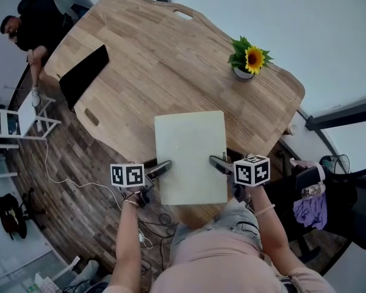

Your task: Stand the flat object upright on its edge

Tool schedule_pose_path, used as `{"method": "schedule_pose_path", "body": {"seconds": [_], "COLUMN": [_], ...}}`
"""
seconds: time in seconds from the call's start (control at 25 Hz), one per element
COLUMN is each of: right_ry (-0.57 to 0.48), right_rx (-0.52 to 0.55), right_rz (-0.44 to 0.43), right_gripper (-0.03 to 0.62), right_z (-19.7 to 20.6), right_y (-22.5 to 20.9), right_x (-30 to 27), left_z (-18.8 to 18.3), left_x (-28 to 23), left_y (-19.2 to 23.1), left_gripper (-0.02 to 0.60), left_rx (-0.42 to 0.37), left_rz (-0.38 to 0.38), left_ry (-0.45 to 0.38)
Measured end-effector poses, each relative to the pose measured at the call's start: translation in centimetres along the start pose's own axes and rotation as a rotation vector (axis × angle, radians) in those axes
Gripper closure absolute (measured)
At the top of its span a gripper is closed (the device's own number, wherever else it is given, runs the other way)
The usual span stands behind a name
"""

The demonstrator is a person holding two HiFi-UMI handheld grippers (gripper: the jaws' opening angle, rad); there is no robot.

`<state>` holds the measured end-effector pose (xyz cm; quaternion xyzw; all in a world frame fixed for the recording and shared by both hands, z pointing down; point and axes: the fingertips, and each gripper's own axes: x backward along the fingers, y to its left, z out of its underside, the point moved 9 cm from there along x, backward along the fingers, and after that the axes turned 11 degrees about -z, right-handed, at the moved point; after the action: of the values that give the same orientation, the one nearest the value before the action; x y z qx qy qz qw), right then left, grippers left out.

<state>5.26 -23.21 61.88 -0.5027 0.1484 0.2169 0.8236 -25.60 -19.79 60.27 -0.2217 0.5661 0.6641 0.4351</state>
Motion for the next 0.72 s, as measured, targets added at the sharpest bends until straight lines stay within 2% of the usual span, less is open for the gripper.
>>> {"method": "schedule_pose_path", "body": {"seconds": [0.72], "right_ry": [-0.026], "right_rx": [0.146], "right_rz": [0.011], "right_gripper": [0.275], "right_z": [-0.6], "right_y": [2.9], "right_x": [2.2], "left_z": [0.9], "left_x": [2.7], "left_y": [-2.9], "left_gripper": [0.308], "left_rx": [-0.083], "left_rz": [-0.032], "left_ry": [-0.097]}}
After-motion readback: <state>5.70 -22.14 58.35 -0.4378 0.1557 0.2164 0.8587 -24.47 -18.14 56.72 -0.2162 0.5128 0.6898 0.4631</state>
